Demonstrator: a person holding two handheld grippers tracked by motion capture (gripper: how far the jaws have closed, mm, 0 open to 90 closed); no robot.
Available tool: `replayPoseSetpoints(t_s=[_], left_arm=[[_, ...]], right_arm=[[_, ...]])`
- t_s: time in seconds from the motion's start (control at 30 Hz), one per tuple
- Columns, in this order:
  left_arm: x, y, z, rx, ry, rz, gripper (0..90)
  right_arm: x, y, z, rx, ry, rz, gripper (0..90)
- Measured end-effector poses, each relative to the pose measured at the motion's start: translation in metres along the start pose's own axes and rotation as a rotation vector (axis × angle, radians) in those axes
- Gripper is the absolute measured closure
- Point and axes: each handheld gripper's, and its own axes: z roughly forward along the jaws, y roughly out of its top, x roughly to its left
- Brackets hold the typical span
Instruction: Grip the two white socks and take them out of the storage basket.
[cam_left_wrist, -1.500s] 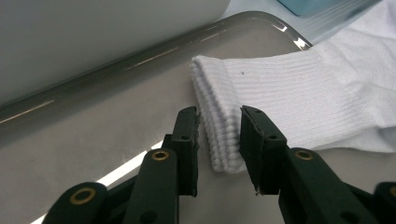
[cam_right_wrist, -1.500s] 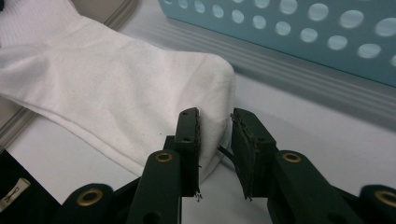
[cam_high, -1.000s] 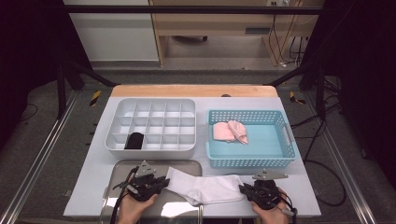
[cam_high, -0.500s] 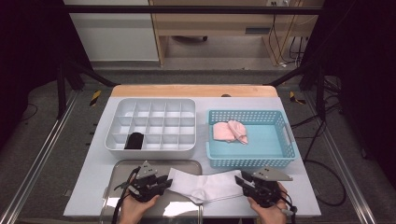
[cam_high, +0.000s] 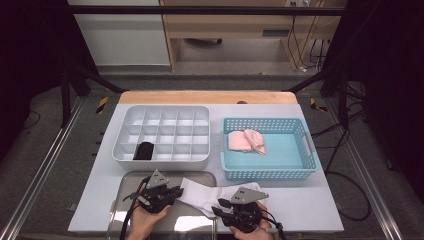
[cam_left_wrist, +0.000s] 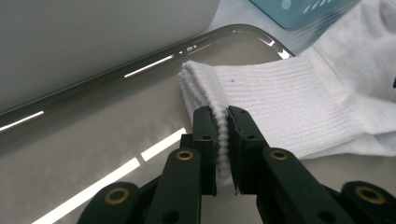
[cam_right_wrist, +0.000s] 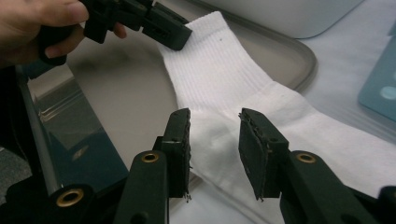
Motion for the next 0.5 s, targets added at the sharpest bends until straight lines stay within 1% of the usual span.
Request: replayPoseSetpoints(t_s=[0.07, 0.1, 0.13, 0.17, 0.23, 0.27, 0.3, 0.33, 0.4, 0.43, 0.5], left_arm=[[0.0, 0.0, 0.0, -0.001, 0.001, -0.001, 80.5], [0.0, 0.0, 0.0, 0.0, 0.007, -0.001, 80.4], [0.001, 0.0, 0.001, -0.003, 0.004, -0.004, 80.3], [0.001, 0.0, 0.0, 0.0, 0.008, -0.003, 80.3], [0.001, 0.0, 0.001, -0.003, 0.002, -0.006, 80.2], [0.001, 0.0, 0.001, -0.003, 0.001, -0.007, 80.1], [0.002, 0.0, 0.001, -0.004, 0.001, -0.008, 80.2], [0.002, 0.0, 0.001, -0.004, 0.001, -0.008, 80.2], [0.001, 0.001, 0.0, -0.006, 0.005, -0.006, 80.2], [0.002, 0.001, 0.0, -0.008, 0.008, -0.006, 80.2], [0.002, 0.001, -0.001, -0.01, 0.011, -0.008, 80.3]], right_arm=[[0.002, -0.001, 0.002, -0.001, 0.009, 0.0, 65.5], [0.003, -0.002, 0.004, 0.012, 0.015, -0.003, 66.5], [0.004, -0.003, 0.006, 0.022, 0.012, -0.015, 68.2], [0.005, -0.004, 0.009, 0.04, 0.012, -0.023, 71.7], [0.005, -0.005, 0.013, 0.074, 0.01, -0.03, 82.4], [0.005, -0.005, 0.014, 0.083, 0.014, -0.022, 86.1], [0.005, -0.005, 0.014, 0.088, 0.009, -0.021, 87.1], [0.004, -0.004, 0.014, 0.089, 0.014, -0.018, 87.5], [0.005, -0.003, 0.011, 0.077, 0.019, -0.025, 87.7], [0.007, -0.003, 0.011, 0.066, 0.034, -0.027, 87.7], [0.01, -0.002, 0.011, 0.076, 0.066, -0.034, 87.6]])
